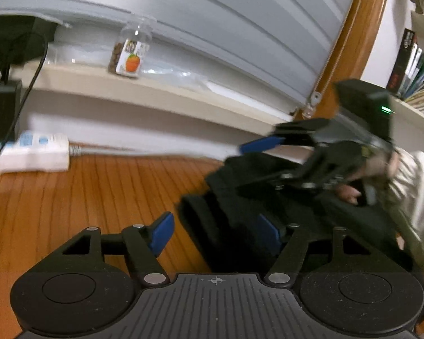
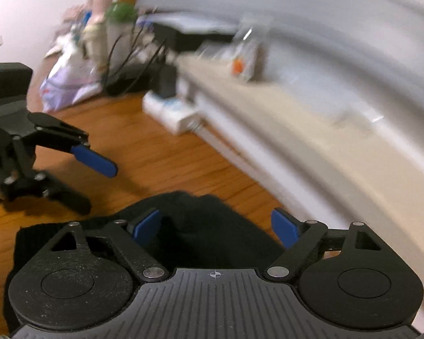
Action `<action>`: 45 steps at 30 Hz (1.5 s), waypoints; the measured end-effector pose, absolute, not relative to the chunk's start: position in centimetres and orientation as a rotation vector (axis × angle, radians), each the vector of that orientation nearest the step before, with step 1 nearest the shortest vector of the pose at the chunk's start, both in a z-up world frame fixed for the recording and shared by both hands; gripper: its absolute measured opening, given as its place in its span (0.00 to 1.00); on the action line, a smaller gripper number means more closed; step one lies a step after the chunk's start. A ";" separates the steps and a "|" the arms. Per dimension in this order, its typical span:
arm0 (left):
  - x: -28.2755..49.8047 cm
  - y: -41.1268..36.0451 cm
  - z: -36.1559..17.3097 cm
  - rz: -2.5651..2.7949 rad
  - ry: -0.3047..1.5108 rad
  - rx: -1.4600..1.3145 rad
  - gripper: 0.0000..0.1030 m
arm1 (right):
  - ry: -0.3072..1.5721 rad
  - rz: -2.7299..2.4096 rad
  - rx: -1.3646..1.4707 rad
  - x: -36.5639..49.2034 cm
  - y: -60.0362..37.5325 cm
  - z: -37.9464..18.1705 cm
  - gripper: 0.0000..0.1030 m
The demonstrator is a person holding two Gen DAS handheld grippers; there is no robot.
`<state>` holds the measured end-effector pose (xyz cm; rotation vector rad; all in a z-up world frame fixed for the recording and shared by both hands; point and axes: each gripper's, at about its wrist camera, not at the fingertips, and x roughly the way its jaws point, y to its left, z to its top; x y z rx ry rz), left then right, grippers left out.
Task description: Fold clothes
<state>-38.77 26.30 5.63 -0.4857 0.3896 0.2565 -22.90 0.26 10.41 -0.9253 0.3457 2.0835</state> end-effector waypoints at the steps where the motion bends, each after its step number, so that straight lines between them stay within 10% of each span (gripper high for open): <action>1: -39.0 26.0 5.5 0.250 0.386 -0.497 0.71 | 0.355 2.080 -0.944 -23.1 0.6 10.2 0.81; 6: -39.6 24.4 5.0 0.232 0.366 -0.530 0.74 | 0.332 2.109 -0.891 -21.5 -1.9 11.3 0.23; 8: -39.6 23.6 4.8 0.195 0.343 -0.539 0.76 | 0.346 2.145 -0.807 -19.9 -3.6 12.5 0.19; 45: -34.4 23.5 6.3 0.192 0.371 -0.380 0.85 | 0.193 2.235 -0.808 -16.1 -15.0 10.5 0.11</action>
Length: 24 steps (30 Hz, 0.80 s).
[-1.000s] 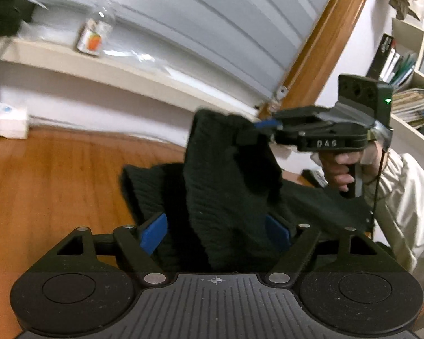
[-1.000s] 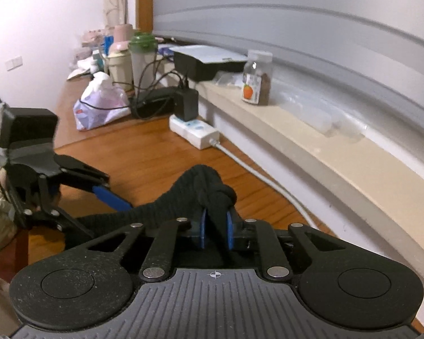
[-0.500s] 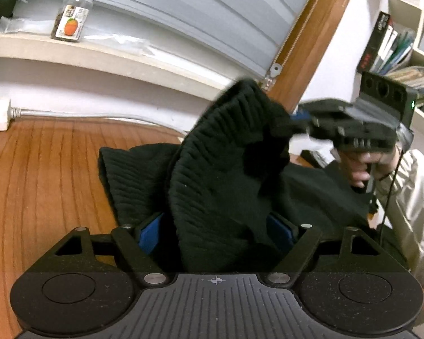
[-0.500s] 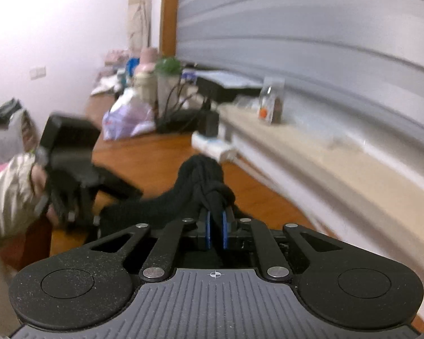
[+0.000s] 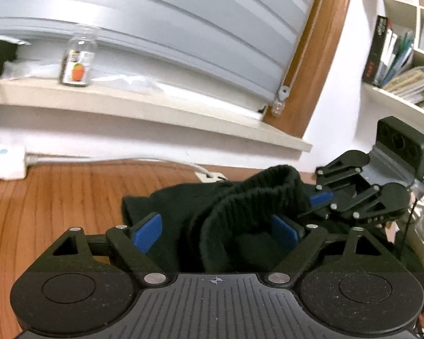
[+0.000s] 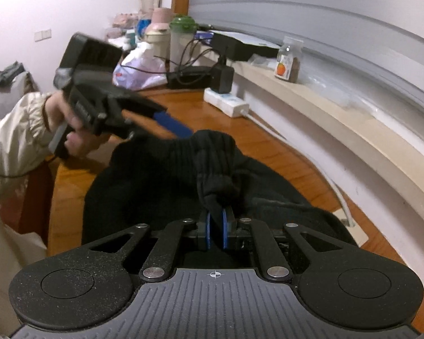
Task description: Fold clothes
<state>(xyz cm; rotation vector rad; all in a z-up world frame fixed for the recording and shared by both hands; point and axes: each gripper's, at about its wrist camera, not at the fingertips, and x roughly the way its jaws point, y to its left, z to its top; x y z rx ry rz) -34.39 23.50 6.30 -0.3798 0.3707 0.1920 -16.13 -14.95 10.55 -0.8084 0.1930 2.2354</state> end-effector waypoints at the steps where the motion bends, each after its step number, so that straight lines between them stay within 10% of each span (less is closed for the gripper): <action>1: -33.9 23.6 6.1 0.188 0.391 -0.378 0.83 | 0.188 2.233 -0.806 -16.2 -15.1 10.6 0.12; 6: -32.3 22.0 5.1 0.185 0.466 -0.288 0.71 | 0.111 2.212 -0.786 -16.8 -14.7 12.6 0.45; 15: -32.2 21.0 5.3 0.206 0.476 -0.239 0.71 | 0.157 2.199 -0.845 -19.3 -6.7 14.0 0.75; 22: -32.7 20.8 4.9 0.204 0.468 -0.237 0.71 | 0.432 2.190 -0.953 -20.3 -0.3 10.5 0.82; 24: -32.9 20.7 4.7 0.206 0.470 -0.240 0.71 | 0.441 2.214 -0.939 -20.7 -0.4 9.8 0.56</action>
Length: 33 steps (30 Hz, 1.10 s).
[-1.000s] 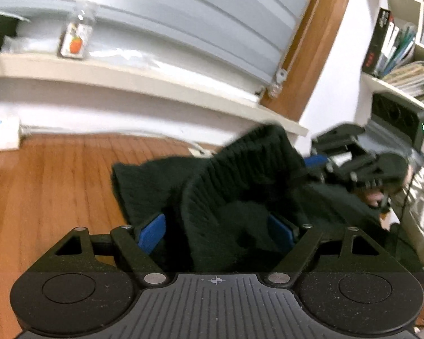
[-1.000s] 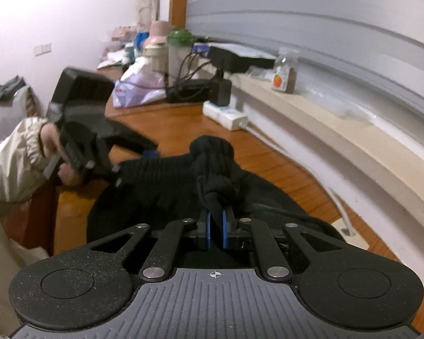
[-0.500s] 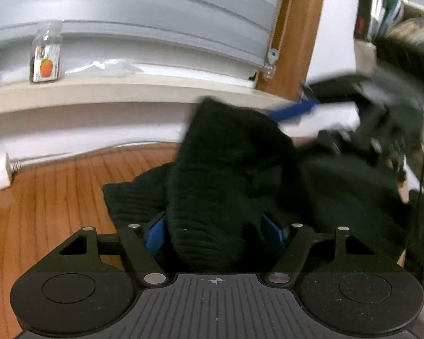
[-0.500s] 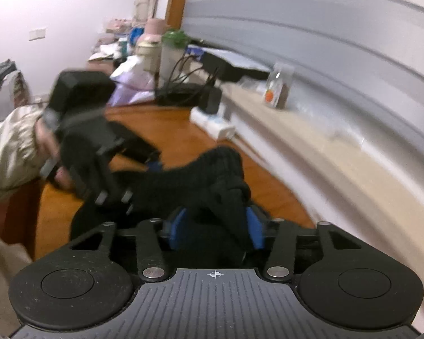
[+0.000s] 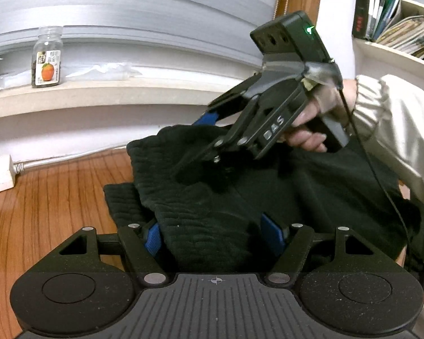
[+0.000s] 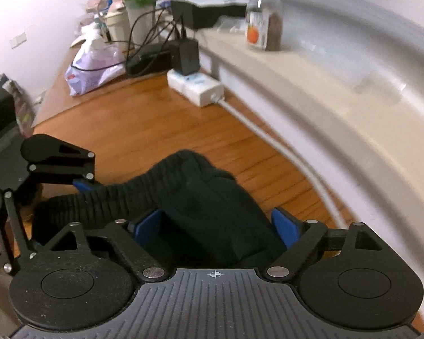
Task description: Fold clothes
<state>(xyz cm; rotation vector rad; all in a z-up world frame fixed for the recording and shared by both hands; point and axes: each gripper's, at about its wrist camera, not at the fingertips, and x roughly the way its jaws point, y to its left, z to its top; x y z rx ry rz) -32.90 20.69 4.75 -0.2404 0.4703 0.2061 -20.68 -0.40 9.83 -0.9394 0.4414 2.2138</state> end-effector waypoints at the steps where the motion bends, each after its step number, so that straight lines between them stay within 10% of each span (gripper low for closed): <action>1: -32.9 20.7 4.7 0.206 0.471 -0.244 0.71 | 0.410 2.246 -0.926 -20.9 -1.0 9.9 0.44; 3: -33.2 20.7 4.7 0.202 0.466 -0.256 0.72 | 0.339 2.277 -0.888 -20.9 -2.8 10.6 0.21; 14: -33.7 21.3 5.2 0.079 0.393 -0.392 0.75 | 0.171 2.422 -0.480 -15.5 -12.0 17.6 0.16; 16: -34.2 20.8 5.1 0.065 0.383 -0.395 0.31 | 0.142 2.427 -0.471 -15.9 -11.8 17.6 0.16; 19: -35.6 19.7 5.2 0.096 0.367 -0.409 0.20 | 0.110 2.436 -0.463 -17.1 -11.1 17.3 0.15; 25: -38.1 17.8 4.9 0.208 0.428 -0.448 0.28 | 0.146 2.437 -0.531 -21.7 -7.2 13.5 0.16; 33: -39.9 19.4 5.1 0.340 0.442 -0.465 0.70 | 0.184 2.238 -0.609 -22.1 -6.8 10.9 0.70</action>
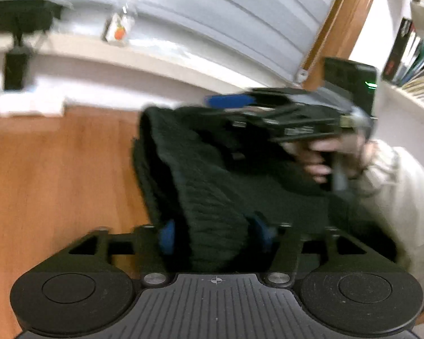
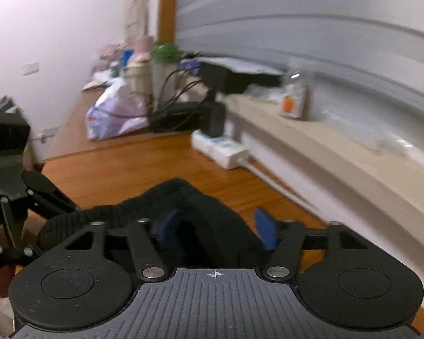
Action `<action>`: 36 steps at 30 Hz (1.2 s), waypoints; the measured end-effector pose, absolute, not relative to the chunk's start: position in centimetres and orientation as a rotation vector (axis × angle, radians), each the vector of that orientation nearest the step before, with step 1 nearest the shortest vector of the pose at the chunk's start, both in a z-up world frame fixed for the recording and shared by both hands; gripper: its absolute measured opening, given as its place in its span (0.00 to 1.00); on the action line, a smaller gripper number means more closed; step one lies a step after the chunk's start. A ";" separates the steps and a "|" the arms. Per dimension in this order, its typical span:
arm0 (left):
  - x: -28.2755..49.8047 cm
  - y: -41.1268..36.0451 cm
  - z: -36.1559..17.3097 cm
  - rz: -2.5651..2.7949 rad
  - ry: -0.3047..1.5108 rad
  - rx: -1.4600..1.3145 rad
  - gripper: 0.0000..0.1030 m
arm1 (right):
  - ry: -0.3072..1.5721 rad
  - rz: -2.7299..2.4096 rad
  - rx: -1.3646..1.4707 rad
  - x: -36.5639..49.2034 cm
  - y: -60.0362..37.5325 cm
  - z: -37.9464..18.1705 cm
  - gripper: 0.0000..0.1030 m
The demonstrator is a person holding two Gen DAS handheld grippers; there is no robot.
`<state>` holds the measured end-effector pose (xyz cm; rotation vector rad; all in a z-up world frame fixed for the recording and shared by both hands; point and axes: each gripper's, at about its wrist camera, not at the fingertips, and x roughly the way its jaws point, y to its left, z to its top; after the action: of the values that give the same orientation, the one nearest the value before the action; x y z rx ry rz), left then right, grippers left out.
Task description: Fold clothes
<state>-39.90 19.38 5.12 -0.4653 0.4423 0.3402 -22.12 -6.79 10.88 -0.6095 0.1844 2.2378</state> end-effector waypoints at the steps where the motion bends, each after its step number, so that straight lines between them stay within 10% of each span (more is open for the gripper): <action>1: -40.2 19.4 5.5 0.355 0.435 -0.459 0.70 | 0.186 2.216 -0.604 -21.2 -7.5 11.3 0.72; 16: -32.3 16.8 12.6 0.315 0.290 -0.279 0.82 | 0.411 1.683 -0.480 0.9 -27.5 8.7 0.81; 36: -17.6 14.0 4.7 0.169 0.600 -0.098 0.93 | 0.457 1.483 -0.306 6.2 -38.5 2.6 0.69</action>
<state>-17.65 14.02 4.65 -0.0976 0.6000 0.1694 6.24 -38.48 2.62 -0.3058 0.4574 1.4828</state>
